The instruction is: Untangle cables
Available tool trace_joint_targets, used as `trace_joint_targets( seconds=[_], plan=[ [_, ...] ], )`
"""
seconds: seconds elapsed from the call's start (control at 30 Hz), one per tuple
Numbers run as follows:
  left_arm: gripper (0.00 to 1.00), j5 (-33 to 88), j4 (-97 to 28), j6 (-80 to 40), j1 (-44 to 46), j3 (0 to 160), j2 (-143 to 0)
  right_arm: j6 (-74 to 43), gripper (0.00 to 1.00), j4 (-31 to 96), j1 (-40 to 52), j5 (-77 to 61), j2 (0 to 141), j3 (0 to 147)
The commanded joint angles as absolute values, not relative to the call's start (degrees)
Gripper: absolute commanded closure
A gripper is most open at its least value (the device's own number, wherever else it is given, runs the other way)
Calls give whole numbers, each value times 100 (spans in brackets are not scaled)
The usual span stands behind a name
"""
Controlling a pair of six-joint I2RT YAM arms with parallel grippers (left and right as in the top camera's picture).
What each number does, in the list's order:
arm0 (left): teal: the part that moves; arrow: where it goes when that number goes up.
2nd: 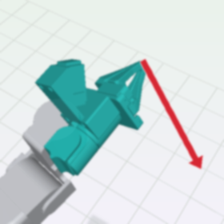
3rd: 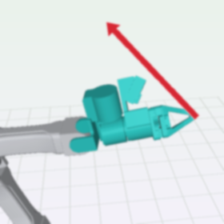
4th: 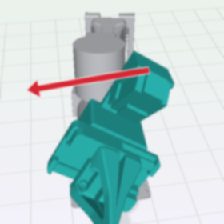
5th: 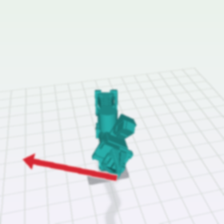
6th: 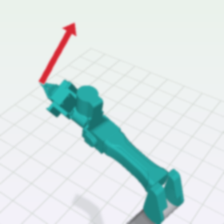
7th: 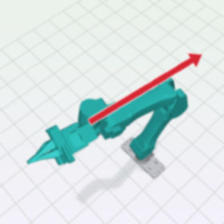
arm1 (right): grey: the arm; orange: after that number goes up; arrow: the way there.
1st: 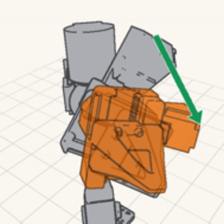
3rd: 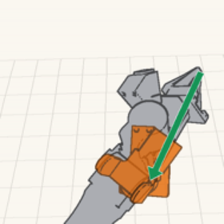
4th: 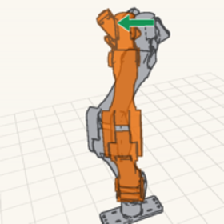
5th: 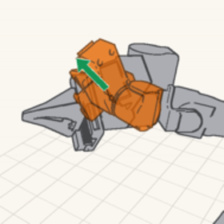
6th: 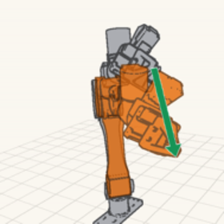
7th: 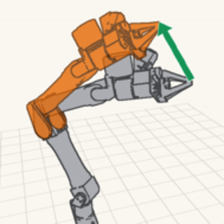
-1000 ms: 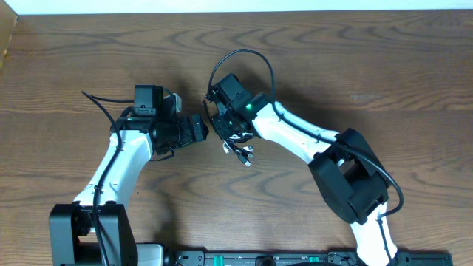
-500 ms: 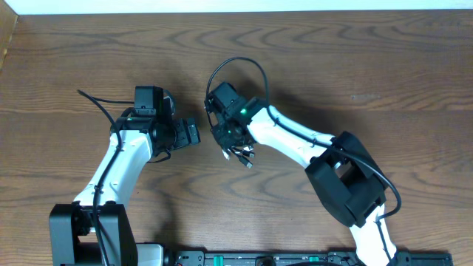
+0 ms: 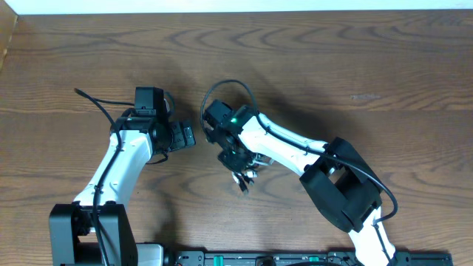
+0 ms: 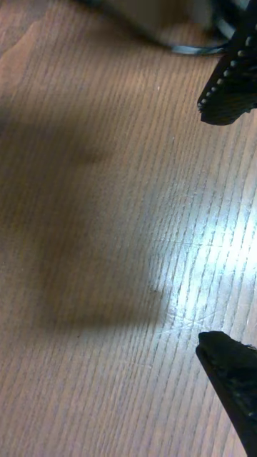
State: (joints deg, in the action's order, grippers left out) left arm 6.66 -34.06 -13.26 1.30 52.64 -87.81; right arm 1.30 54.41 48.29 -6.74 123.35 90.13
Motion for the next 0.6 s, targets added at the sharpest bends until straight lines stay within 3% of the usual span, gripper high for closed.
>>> trace_joint_targets(
  seconds=[0.0, 0.17, 0.37, 0.47, 0.57],
  plan=[
    [2, 528, -3422, -1269, 130, 5310, -8792, 565, 75, 5561, 4766, -548, 12331, 9098],
    [2, 530, -3422, -1269, 132, 5310, -8792, 510, 61, 5717, 4681, -556, 12234, 9638],
    [2, 530, -3420, -1271, 132, 5310, -8792, 134, 55, 6541, 4598, -550, 12213, 10632],
    [2, 530, -3420, -1271, 132, 5310, -8792, -292, 38, 6910, 4438, -541, 12213, 10798],
    [2, 530, -3420, -1271, 132, 5310, -8792, -867, 34, 7330, 4202, -307, 12215, 10748]
  ],
)
